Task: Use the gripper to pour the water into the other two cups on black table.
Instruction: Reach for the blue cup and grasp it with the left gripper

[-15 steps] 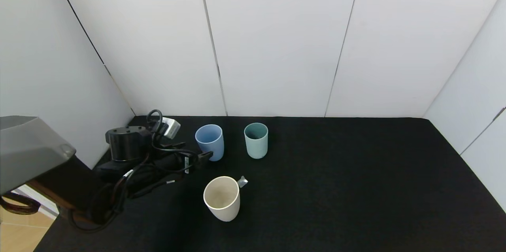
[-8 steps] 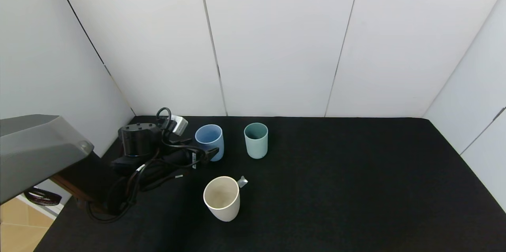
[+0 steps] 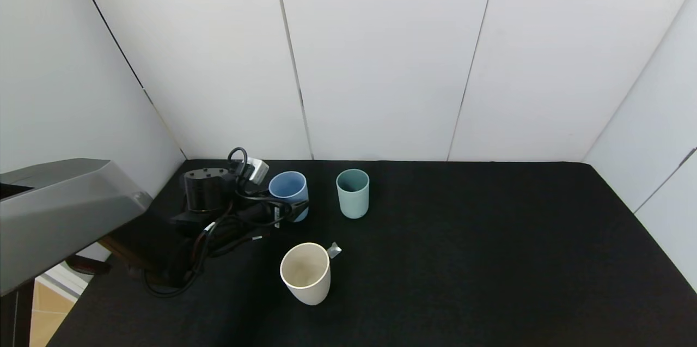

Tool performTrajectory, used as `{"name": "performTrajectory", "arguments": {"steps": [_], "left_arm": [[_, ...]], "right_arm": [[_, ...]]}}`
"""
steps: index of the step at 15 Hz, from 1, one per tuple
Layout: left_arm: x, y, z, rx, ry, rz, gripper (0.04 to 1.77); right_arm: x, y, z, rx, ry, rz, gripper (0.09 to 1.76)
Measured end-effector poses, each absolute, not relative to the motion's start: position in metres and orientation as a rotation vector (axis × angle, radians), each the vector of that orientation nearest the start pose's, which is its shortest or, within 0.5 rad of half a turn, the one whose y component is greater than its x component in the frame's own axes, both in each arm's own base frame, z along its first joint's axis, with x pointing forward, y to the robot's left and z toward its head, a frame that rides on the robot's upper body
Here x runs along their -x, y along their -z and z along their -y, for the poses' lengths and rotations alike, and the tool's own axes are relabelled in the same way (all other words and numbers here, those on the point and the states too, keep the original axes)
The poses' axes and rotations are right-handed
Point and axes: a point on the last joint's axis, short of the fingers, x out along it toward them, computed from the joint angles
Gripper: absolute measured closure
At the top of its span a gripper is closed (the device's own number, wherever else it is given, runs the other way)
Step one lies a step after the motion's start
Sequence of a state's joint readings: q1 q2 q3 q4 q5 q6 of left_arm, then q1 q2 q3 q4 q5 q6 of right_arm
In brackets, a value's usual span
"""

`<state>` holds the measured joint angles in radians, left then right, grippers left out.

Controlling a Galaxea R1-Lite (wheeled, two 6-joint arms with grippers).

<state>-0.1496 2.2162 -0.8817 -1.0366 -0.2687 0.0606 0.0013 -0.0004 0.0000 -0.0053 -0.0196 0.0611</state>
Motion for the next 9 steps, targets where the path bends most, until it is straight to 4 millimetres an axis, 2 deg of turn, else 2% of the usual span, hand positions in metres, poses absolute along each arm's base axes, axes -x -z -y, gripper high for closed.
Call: {"name": "performTrajectory", "arguments": {"steps": [9], "left_arm": [[-0.399, -0.047, 0.067, -0.036, 0.424, -0.290, 0.09]], "right_arm": [[0.023, -0.076, 0.000, -0.061, 0.018, 0.006, 0.14]]}}
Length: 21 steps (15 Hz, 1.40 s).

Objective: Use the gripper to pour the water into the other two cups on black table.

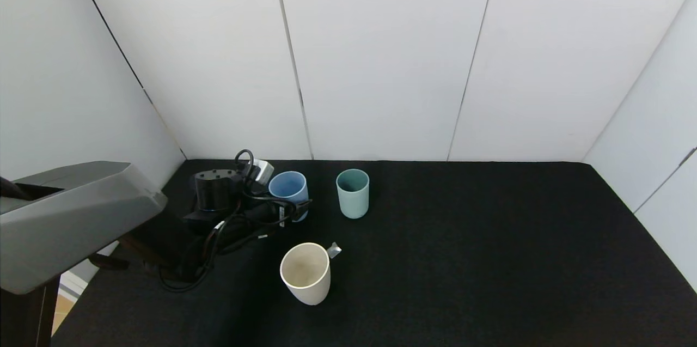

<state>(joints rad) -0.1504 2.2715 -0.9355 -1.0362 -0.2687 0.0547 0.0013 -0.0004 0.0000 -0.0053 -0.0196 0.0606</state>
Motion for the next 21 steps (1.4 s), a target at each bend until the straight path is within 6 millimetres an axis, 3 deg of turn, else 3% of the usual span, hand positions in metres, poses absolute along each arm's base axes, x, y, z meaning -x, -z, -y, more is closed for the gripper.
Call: {"name": "performTrajectory", "arguments": {"steps": [2, 4, 6, 14, 21], "left_arm": [[-0.400, -0.046, 0.066, -0.036, 0.424, -0.286, 0.09], [-0.401, -0.044, 0.066, -0.036, 0.424, -0.288, 0.47], [-0.402, -0.044, 0.066, -0.032, 0.423, -0.288, 0.57], [-0.400, -0.048, 0.065, -0.034, 0.419, -0.281, 0.60], [-0.379, -0.078, 0.061, -0.044, 0.418, -0.250, 0.60]], "right_arm": [[0.023, -0.076, 0.000, -0.061, 0.018, 0.006, 0.14], [0.023, -0.076, 0.000, -0.061, 0.019, 0.006, 0.14], [0.023, -0.076, 0.000, -0.061, 0.019, 0.006, 0.14], [0.023, -0.076, 0.000, -0.061, 0.018, 0.006, 0.14], [0.023, -0.076, 0.000, -0.061, 0.018, 0.006, 0.14]]}}
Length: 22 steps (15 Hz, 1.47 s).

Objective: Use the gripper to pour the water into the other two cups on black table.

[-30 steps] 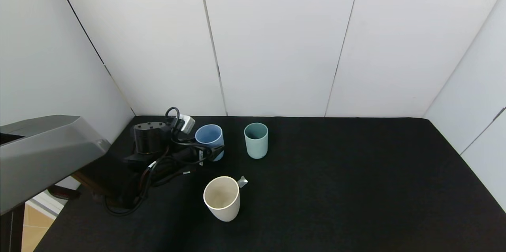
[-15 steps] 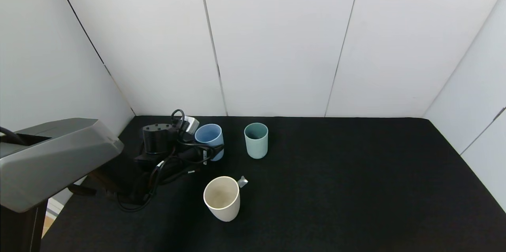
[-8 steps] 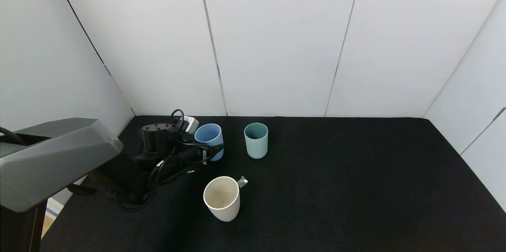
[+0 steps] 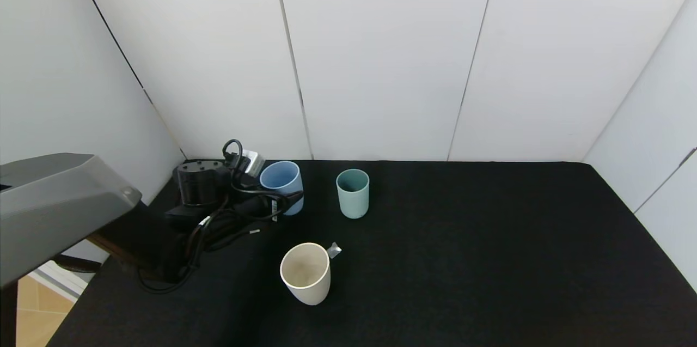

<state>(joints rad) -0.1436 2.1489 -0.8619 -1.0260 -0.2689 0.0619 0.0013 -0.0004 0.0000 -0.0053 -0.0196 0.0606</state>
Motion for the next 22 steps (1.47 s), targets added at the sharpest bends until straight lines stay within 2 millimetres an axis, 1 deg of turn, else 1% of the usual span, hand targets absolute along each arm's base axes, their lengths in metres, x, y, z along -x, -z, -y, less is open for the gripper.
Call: {"name": "performTrajectory", "arguments": {"steps": [5, 9, 11, 13, 17, 22], "left_arm": [[-0.352, -0.099, 0.042, -0.069, 0.383, -0.254, 0.60], [-0.321, -0.118, 0.019, -0.090, 0.377, -0.243, 0.61], [-0.304, -0.124, 0.006, -0.117, 0.355, -0.237, 0.61], [-0.286, -0.128, -0.002, -0.137, 0.344, -0.242, 0.61], [-0.252, -0.131, -0.007, -0.159, 0.347, -0.259, 0.61], [-0.211, -0.128, 0.001, -0.193, 0.381, -0.270, 0.61]], "right_arm": [[0.023, -0.076, 0.000, -0.061, 0.018, 0.006, 0.14], [0.023, -0.076, 0.000, -0.061, 0.019, 0.006, 0.14], [0.023, -0.076, 0.000, -0.061, 0.018, 0.006, 0.14], [0.023, -0.076, 0.000, -0.061, 0.019, 0.006, 0.14], [0.023, -0.076, 0.000, -0.061, 0.018, 0.007, 0.14], [0.023, -0.076, 0.000, -0.061, 0.018, 0.007, 0.14]]}}
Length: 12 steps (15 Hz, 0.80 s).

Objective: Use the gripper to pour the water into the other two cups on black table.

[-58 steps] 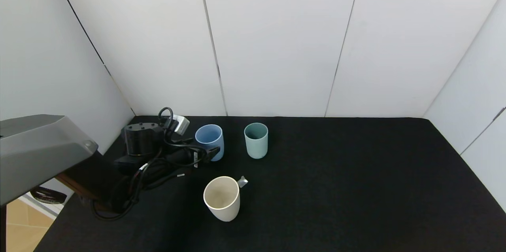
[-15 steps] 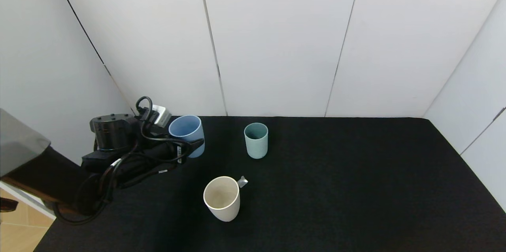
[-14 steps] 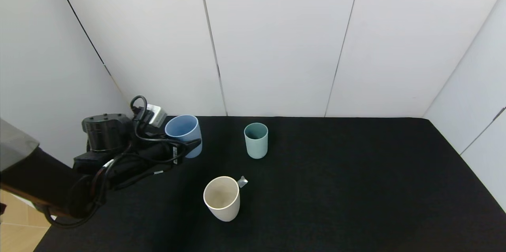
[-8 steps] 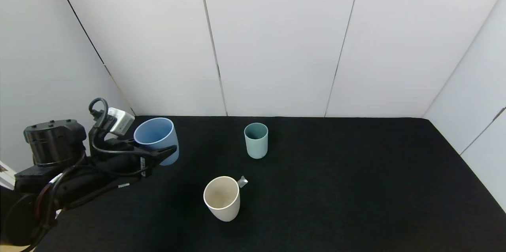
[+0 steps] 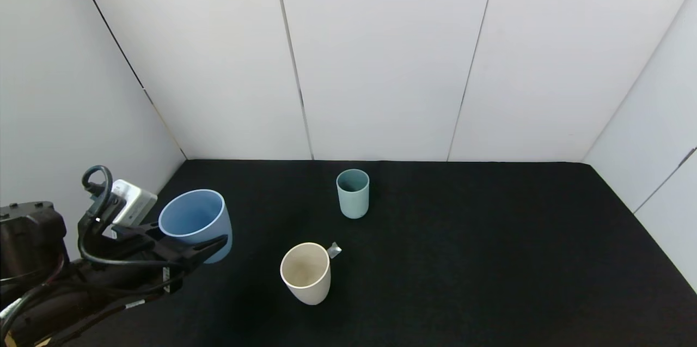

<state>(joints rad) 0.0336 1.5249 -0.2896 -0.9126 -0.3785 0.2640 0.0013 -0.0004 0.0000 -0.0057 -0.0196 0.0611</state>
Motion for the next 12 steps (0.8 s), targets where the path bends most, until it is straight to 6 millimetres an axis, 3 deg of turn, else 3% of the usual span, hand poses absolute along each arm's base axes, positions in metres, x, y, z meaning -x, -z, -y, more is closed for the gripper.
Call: {"name": "performTrajectory", "arguments": {"steps": [6, 12], "left_arm": [[-0.183, -0.125, 0.014, -0.260, 0.466, -0.329, 0.61], [-0.187, -0.139, 0.024, -0.341, 0.528, -0.357, 0.61]], "right_arm": [[0.023, -0.076, 0.000, -0.061, 0.019, 0.007, 0.14], [0.023, -0.076, 0.000, -0.060, 0.019, 0.007, 0.14]]}}
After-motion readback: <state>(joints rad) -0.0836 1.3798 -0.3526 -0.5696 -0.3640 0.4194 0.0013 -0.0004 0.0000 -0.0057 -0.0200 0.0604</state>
